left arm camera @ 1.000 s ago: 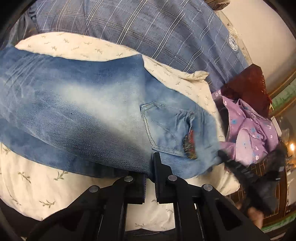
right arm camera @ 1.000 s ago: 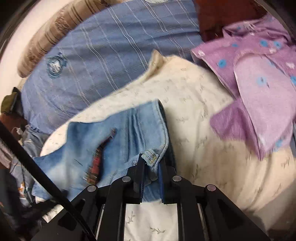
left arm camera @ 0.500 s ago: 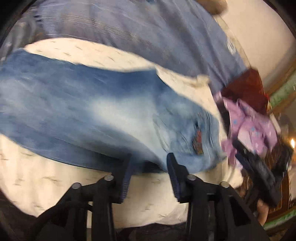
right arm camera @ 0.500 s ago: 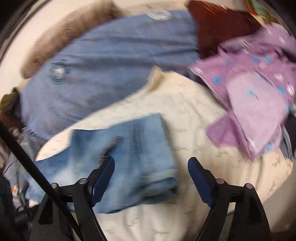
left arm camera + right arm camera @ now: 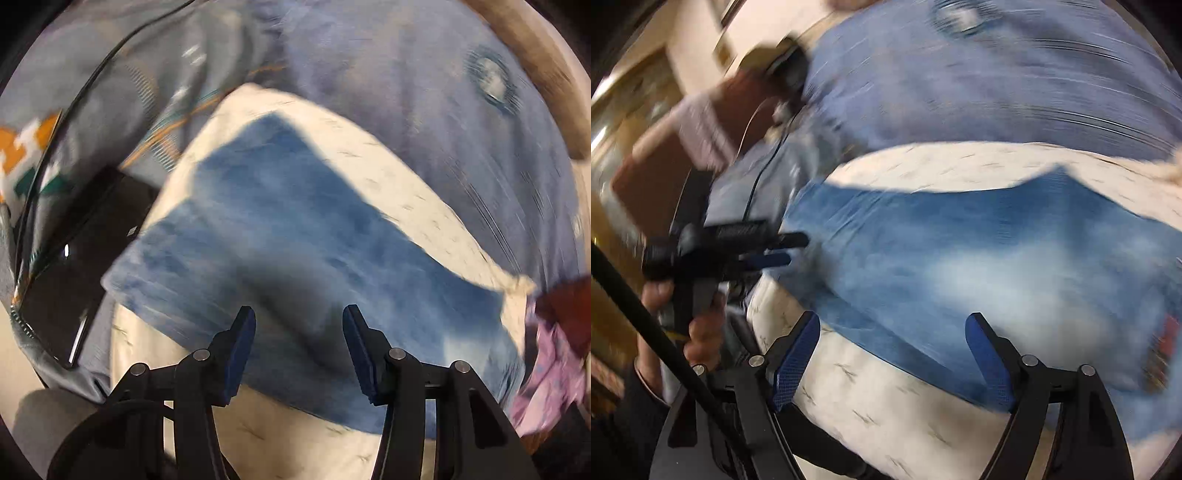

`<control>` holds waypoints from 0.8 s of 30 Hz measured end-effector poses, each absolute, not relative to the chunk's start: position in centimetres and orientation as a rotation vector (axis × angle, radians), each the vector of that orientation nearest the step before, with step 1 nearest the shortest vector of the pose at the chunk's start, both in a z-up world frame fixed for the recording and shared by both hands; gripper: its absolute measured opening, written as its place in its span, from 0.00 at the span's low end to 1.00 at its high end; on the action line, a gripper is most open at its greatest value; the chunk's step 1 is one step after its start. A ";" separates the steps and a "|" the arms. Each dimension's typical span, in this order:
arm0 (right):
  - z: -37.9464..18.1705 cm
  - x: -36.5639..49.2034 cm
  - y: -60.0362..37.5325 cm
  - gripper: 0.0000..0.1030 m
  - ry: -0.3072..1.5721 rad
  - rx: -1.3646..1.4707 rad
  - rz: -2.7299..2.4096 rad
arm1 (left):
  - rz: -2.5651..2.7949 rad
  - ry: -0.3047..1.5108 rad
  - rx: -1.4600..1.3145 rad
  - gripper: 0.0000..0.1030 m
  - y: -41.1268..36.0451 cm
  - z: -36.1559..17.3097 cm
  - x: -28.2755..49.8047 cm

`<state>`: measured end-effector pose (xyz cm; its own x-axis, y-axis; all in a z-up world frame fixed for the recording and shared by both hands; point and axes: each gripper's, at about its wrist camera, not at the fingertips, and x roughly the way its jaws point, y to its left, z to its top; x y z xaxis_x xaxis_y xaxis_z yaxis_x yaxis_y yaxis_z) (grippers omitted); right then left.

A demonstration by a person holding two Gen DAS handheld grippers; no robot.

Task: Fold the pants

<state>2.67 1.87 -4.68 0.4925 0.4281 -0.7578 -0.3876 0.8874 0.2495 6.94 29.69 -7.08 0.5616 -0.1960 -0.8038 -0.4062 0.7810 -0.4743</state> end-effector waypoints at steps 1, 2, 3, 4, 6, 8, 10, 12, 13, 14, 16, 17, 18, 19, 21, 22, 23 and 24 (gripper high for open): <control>-5.1 3.1 3.3 0.77 0.949 0.023 0.512 | 0.154 0.992 -0.724 0.47 30.5 -7.4 7.1; -5.5 4.0 5.0 0.76 0.970 -0.011 0.532 | 0.171 0.999 -0.754 0.47 31.2 -7.7 7.3; -5.9 4.9 7.2 0.73 0.980 -0.066 0.544 | 0.172 1.008 -0.779 0.47 31.7 -8.1 7.9; -6.2 5.2 8.1 0.71 0.981 -0.097 0.542 | 0.151 1.018 -0.790 0.46 32.2 -8.3 8.6; -7.3 6.1 10.7 0.60 1.002 -0.172 0.540 | 0.111 1.024 -0.837 0.43 32.7 -9.0 9.5; -8.9 6.8 12.2 0.50 1.029 -0.235 0.522 | 0.101 1.016 -0.842 0.15 33.6 -9.6 9.7; -10.2 7.0 12.9 0.24 1.043 -0.297 0.458 | 0.077 0.993 -0.825 0.06 33.4 -9.5 9.7; -9.7 6.6 12.8 0.04 1.029 -0.270 0.470 | 0.055 0.903 -0.778 0.04 33.0 -7.8 8.8; -9.3 6.4 12.8 0.03 1.028 -0.254 0.480 | 0.049 0.865 -0.746 0.04 32.7 -6.8 8.1; -8.2 5.9 12.6 0.03 1.008 -0.236 0.488 | 0.045 0.829 -0.711 0.04 32.4 -6.1 7.3; -6.2 4.9 12.0 0.03 0.988 -0.206 0.503 | 0.045 0.781 -0.656 0.05 31.8 -4.7 5.4; -5.3 4.4 11.4 0.03 0.989 -0.171 0.518 | 0.051 0.784 -0.651 0.07 31.8 -4.5 4.4; -5.0 4.1 11.1 0.03 0.994 -0.151 0.531 | 0.063 0.797 -0.663 0.08 32.1 -4.6 3.4; -5.0 4.0 10.9 0.03 1.004 -0.141 0.542 | 0.080 0.813 -0.668 0.08 32.3 -4.9 3.0; -6.3 4.1 10.9 0.03 1.044 -0.154 0.557 | 0.163 0.852 -0.661 0.08 33.0 -5.4 1.5; -6.9 4.3 11.1 0.03 1.064 -0.162 0.549 | 0.210 0.878 -0.668 0.09 33.3 -5.7 1.4; -8.4 5.1 11.5 0.03 1.100 -0.179 0.535 | 0.233 0.893 -0.685 0.10 33.7 -6.1 1.6; -9.4 5.4 11.7 0.04 1.118 -0.199 0.516 | 0.247 0.891 -0.741 0.10 34.4 -6.5 1.6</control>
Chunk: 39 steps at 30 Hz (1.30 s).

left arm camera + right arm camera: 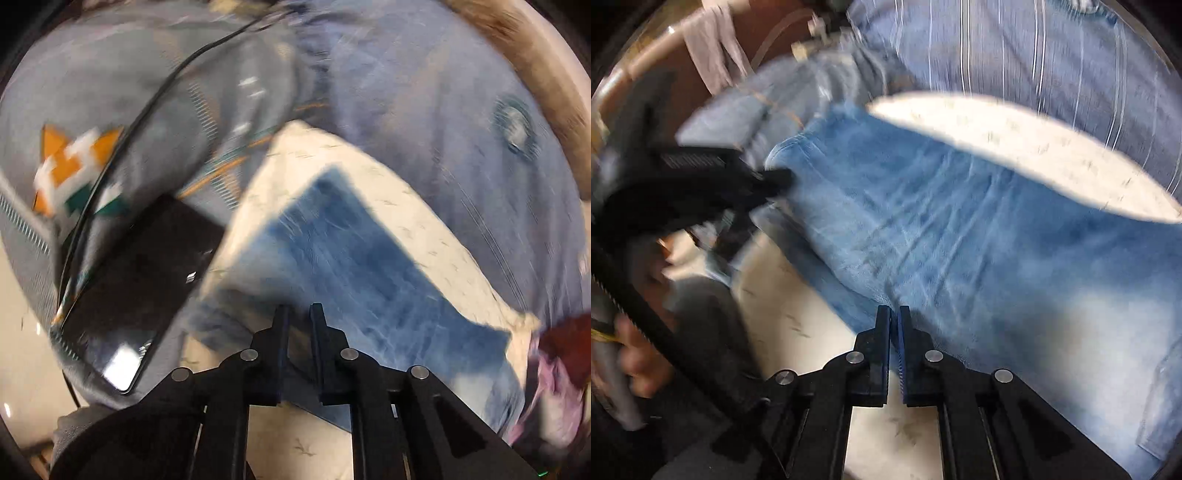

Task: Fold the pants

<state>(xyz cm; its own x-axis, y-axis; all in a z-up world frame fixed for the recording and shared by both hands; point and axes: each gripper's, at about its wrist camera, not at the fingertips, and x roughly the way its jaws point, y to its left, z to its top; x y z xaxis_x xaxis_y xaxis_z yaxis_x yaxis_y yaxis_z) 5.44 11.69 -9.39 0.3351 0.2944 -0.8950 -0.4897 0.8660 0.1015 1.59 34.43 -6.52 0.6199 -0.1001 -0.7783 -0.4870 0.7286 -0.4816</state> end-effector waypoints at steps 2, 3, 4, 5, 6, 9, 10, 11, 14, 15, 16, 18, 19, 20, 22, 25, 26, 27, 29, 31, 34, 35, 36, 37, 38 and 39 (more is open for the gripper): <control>-9.7 5.3 11.6 0.10 1.115 -0.170 0.499 | 0.253 0.836 -0.822 0.30 35.6 -6.4 0.5; -9.1 4.9 11.6 0.25 1.099 -0.143 0.504 | 0.284 0.797 -0.852 0.38 36.3 -6.2 -0.4; -8.5 4.6 11.7 0.49 1.078 -0.127 0.517 | 0.300 0.789 -0.859 0.46 36.5 -6.2 -0.6; -7.4 4.0 12.0 0.61 1.035 -0.125 0.537 | 0.306 0.791 -0.858 0.46 36.5 -6.2 -0.6; -6.9 3.6 12.3 0.66 1.011 -0.139 0.547 | 0.297 0.811 -0.853 0.46 36.4 -6.3 -0.4; -6.5 3.2 13.9 0.66 0.992 -0.217 0.559 | 0.290 0.894 -0.811 0.46 36.1 -6.5 1.3; -6.8 3.4 14.4 0.65 0.992 -0.225 0.563 | 0.288 0.916 -0.797 0.47 36.1 -6.6 1.8; -7.2 3.8 14.7 0.64 1.000 -0.228 0.570 | 0.294 0.933 -0.788 0.47 36.2 -6.6 1.9; -8.5 4.9 16.0 0.64 1.018 -0.231 0.584 | 0.294 0.965 -0.799 0.49 37.0 -7.3 2.9; -9.0 5.2 16.5 0.61 1.017 -0.239 0.584 | 0.298 0.977 -0.821 0.49 37.2 -7.5 3.5; -9.3 5.3 17.0 0.50 1.017 -0.247 0.574 | 0.303 0.978 -0.843 0.48 37.4 -7.9 3.6; -10.2 5.9 17.2 0.25 1.037 -0.251 0.555 | 0.308 0.975 -0.873 0.45 37.8 -8.5 4.6; -10.3 6.0 17.0 0.17 1.041 -0.244 0.544 | 0.307 0.972 -0.873 0.35 37.8 -8.7 4.9; -10.2 6.0 16.8 0.13 1.042 -0.228 0.553 | 0.299 0.970 -0.871 0.20 37.8 -8.7 5.1; -10.0 6.0 16.5 0.03 1.045 -0.196 0.568 | 0.259 0.978 -0.855 0.10 37.3 -8.6 5.3; -8.5 5.3 15.9 0.02 1.026 -0.175 0.582 | 0.259 0.882 -0.772 0.07 36.5 -6.4 3.6; -7.6 4.7 15.7 0.02 1.004 -0.159 0.600 | 0.272 0.859 -0.736 0.08 36.2 -5.7 3.0; -7.2 4.4 15.6 0.02 0.994 -0.152 0.609 | 0.295 0.842 -0.716 0.08 36.0 -5.3 2.5; -7.1 4.0 15.4 0.02 0.998 -0.138 0.616 | 0.341 0.910 -0.693 0.10 35.8 -6.3 3.1; -8.8 4.7 16.0 0.03 1.047 -0.154 0.609 | 0.398 1.044 -0.677 0.12 35.8 -8.2 4.6; -11.2 5.3 16.0 0.08 1.095 -0.138 0.586 | 0.434 1.065 -0.662 0.20 35.8 -8.5 5.3; -10.6 5.1 15.5 0.12 1.085 -0.092 0.597 | 0.427 1.044 -0.649 0.25 35.5 -8.1 5.2; -10.0 5.0 15.1 0.21 1.085 -0.050 0.614 | 0.419 1.002 -0.632 0.27 35.1 -7.3 4.5; -9.4 5.0 14.5 0.37 1.076 -0.012 0.627 | 0.416 0.941 -0.606 0.33 34.4 -6.3 3.8; -8.1 4.5 13.4 0.45 1.048 0.033 0.633 | 0.416 0.902 -0.575 0.40 33.8 -5.6 3.3; -7.2 4.0 12.6 0.54 1.023 0.050 0.630 | 0.406 0.865 -0.515 0.44 32.4 -4.8 2.7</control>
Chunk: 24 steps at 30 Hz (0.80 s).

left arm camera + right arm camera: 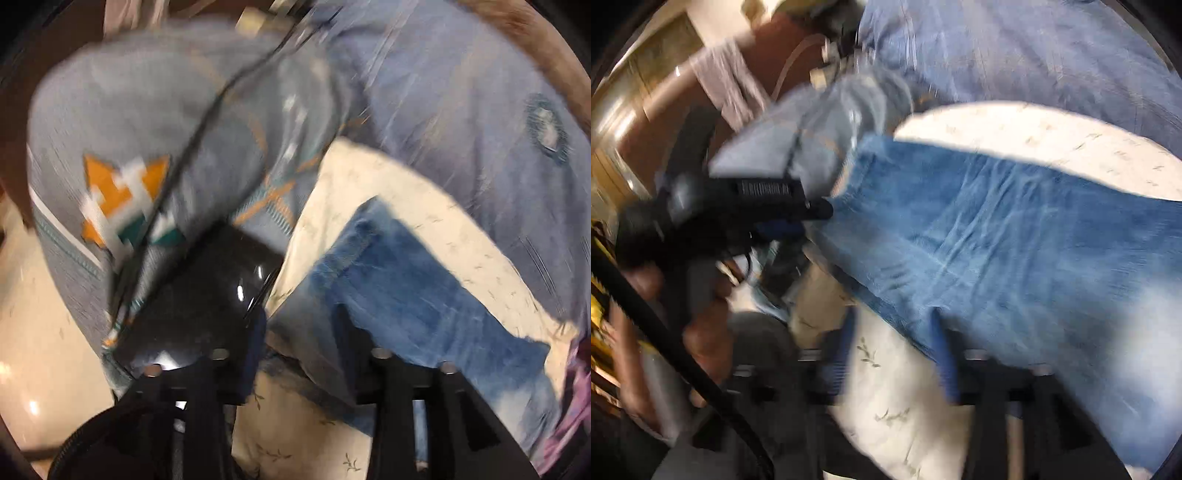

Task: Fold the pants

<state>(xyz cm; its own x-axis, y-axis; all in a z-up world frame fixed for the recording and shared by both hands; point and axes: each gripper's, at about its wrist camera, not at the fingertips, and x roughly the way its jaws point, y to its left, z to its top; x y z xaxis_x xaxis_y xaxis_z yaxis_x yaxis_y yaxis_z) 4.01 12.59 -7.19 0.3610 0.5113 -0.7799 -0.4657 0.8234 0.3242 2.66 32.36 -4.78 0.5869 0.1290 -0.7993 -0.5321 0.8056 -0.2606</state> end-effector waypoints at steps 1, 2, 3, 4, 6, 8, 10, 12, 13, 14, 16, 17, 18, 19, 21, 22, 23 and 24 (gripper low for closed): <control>-6.4 3.5 11.8 0.56 1.004 0.059 0.623 | 0.384 0.854 -0.477 0.49 31.2 -4.4 2.2; -5.6 2.9 10.8 0.58 0.989 0.070 0.614 | 0.352 0.849 -0.445 0.49 30.0 -4.2 1.6; -5.0 2.5 9.6 0.60 0.986 0.084 0.607 | 0.286 0.844 -0.410 0.49 28.1 -4.0 1.0; -4.4 2.2 8.5 0.60 0.983 0.097 0.596 | 0.246 0.843 -0.394 0.49 26.9 -3.8 0.7; -3.1 1.2 5.7 0.63 0.959 0.121 0.557 | 0.182 0.850 -0.341 0.49 23.9 -3.4 -0.3; -2.1 0.3 2.8 0.69 0.939 0.137 0.498 | 0.148 0.848 -0.314 0.49 22.1 -2.8 -1.1; -1.4 -0.8 -0.8 0.74 0.921 0.169 0.430 | 0.096 0.851 -0.274 0.49 19.5 -2.0 -1.5; -1.1 -1.5 -4.2 0.75 0.915 0.200 0.358 | 0.071 0.848 -0.237 0.49 17.3 -0.9 -2.5; -1.2 -1.9 -5.6 0.76 0.910 0.214 0.329 | 0.059 0.847 -0.221 0.50 16.3 -0.4 -2.9; -1.5 -2.4 -7.4 0.76 0.902 0.241 0.290 | 0.046 0.849 -0.204 0.50 15.2 0.1 -3.3; -2.2 -3.0 -9.5 0.77 0.895 0.287 0.247 | 0.014 0.857 -0.165 0.50 12.7 0.6 -3.8; -2.7 -3.3 -10.8 0.77 0.893 0.315 0.220 | -0.001 0.860 -0.148 0.50 11.6 0.8 -4.0; -3.3 -3.6 -12.1 0.77 0.893 0.342 0.191 | -0.020 0.866 -0.121 0.50 10.4 1.0 -4.1; -3.7 -3.8 -13.1 0.77 0.894 0.365 0.170 | -0.033 0.870 -0.104 0.50 9.4 1.1 -4.4; -4.3 -4.0 -14.7 0.77 0.890 0.400 0.139 | -0.059 0.883 -0.072 0.50 7.7 1.3 -4.7; -4.3 -4.0 -15.2 0.77 0.885 0.410 0.123 | -0.071 0.887 -0.063 0.50 7.0 1.4 -4.9; -4.2 -3.9 -15.8 0.77 0.872 0.424 0.102 | -0.084 0.890 -0.054 0.50 6.4 1.4 -5.0; -4.1 -3.9 -16.1 0.77 0.860 0.436 0.095 | -0.091 0.891 -0.044 0.50 5.8 1.5 -5.1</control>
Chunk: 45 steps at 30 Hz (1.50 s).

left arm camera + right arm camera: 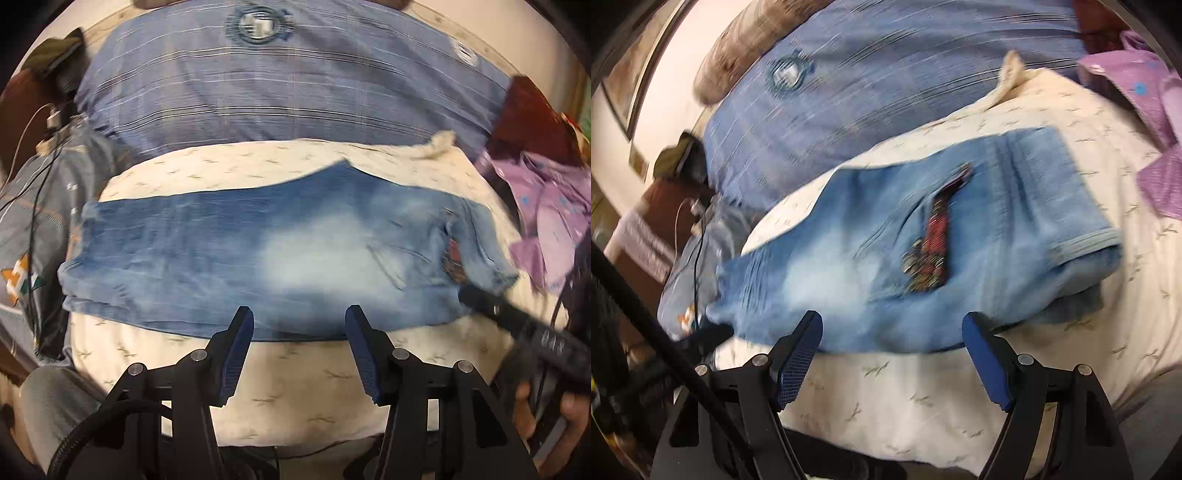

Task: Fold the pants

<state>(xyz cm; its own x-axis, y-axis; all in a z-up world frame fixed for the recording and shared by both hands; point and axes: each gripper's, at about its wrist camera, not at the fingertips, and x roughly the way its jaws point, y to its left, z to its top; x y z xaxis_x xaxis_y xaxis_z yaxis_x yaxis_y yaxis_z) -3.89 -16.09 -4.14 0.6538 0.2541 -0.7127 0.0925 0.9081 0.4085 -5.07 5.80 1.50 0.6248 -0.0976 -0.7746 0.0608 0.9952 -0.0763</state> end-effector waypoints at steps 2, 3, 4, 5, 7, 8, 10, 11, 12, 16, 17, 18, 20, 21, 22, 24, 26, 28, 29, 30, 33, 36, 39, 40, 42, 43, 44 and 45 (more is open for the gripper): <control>-3.8 -4.2 -16.9 0.77 0.832 0.446 0.052 | -0.103 0.891 -0.032 0.50 4.9 1.6 -5.2; -3.7 -4.3 -17.2 0.77 0.826 0.439 0.025 | -0.116 0.895 -0.027 0.50 4.4 1.5 -5.3; -3.6 -4.4 -17.5 0.77 0.818 0.437 0.002 | -0.122 0.898 -0.023 0.50 3.9 1.4 -5.3; -3.4 -4.7 -18.1 0.77 0.803 0.452 -0.005 | -0.133 0.902 -0.018 0.50 3.4 1.4 -5.4; -3.0 -5.1 -18.8 0.77 0.769 0.483 0.000 | -0.157 0.904 -0.012 0.50 2.9 1.2 -5.3; -2.5 -5.3 -19.6 0.77 0.751 0.493 -0.020 | -0.171 0.903 -0.006 0.50 2.6 1.2 -5.3; -1.8 -5.1 -20.8 0.77 0.744 0.522 -0.036 | -0.207 0.894 0.000 0.51 2.0 1.3 -5.0; -1.4 -4.8 -21.5 0.77 0.744 0.544 -0.042 | -0.221 0.895 0.002 0.52 1.8 1.3 -4.8; -0.9 -4.5 -22.5 0.77 0.744 0.560 -0.054 | -0.242 0.901 0.010 0.52 1.3 1.3 -4.4; -0.6 -3.8 -25.7 0.77 0.721 0.570 -0.096 | -0.300 0.906 0.035 0.53 -0.4 1.0 -3.1; -1.0 -4.0 -26.4 0.77 0.720 0.581 -0.111 | -0.324 0.907 0.040 0.53 -1.0 0.7 -2.8; -1.3 -4.2 -26.9 0.77 0.717 0.594 -0.120 | -0.341 0.907 0.043 0.53 -1.3 0.4 -2.6; -2.1 -4.7 -28.0 0.77 0.716 0.632 -0.141 | -0.379 0.914 0.052 0.53 -2.3 -0.1 -2.3; -2.3 -5.0 -28.8 0.78 0.708 0.680 -0.143 | -0.416 0.915 0.064 0.53 -3.1 -0.4 -2.2; -2.4 -5.3 -29.4 0.78 0.690 0.712 -0.137 | -0.438 0.912 0.084 0.53 -3.8 -0.5 -2.1; -2.4 -6.0 -30.5 0.78 0.653 0.764 -0.156 | -0.484 0.882 0.159 0.53 -6.2 -0.4 -2.3; -2.7 -6.4 -31.4 0.78 0.639 0.811 -0.166 | -0.523 0.858 0.215 0.54 -8.0 -0.5 -2.3; -3.0 -6.5 -31.9 0.78 0.635 0.846 -0.160 | -0.582 0.860 0.270 0.55 -10.2 -1.2 -1.9; -3.2 -6.6 -32.2 0.78 0.636 0.861 -0.154 | -0.599 0.865 0.292 0.55 -11.0 -1.6 -1.6; -3.4 -6.5 -32.5 0.78 0.643 0.876 -0.140 | -0.618 0.868 0.320 0.55 -12.0 -2.2 -1.1; -4.2 -6.4 -33.2 0.78 0.666 0.913 -0.109 | -0.643 0.858 0.405 0.58 -14.1 -4.0 0.1; -4.8 -6.6 -33.9 0.78 0.674 0.949 -0.097 | -0.626 0.819 0.527 0.61 -16.1 -6.1 0.6; -5.3 -6.6 -34.3 0.78 0.675 0.993 -0.081 | -0.604 0.752 0.605 0.53 -17.4 -6.9 -0.1; -5.3 -6.6 -34.3 0.78 0.678 0.995 -0.077 | -0.601 0.734 0.638 0.32 -17.9 -7.4 -0.2; -5.3 -6.6 -34.2 0.78 0.681 0.991 -0.074 | -0.594 0.728 0.618 0.28 -18.2 -7.7 -0.1; -5.2 -6.5 -34.1 0.78 0.680 0.989 -0.074 | -0.595 0.723 0.603 0.26 -18.1 -7.7 -0.1; -5.1 -6.6 -34.2 0.78 0.680 0.991 -0.081 | -0.597 0.723 0.577 0.23 -17.8 -7.5 -0.3; -5.1 -6.5 -34.3 0.78 0.687 1.001 -0.085 | -0.608 0.731 0.504 0.21 -17.0 -6.9 -0.3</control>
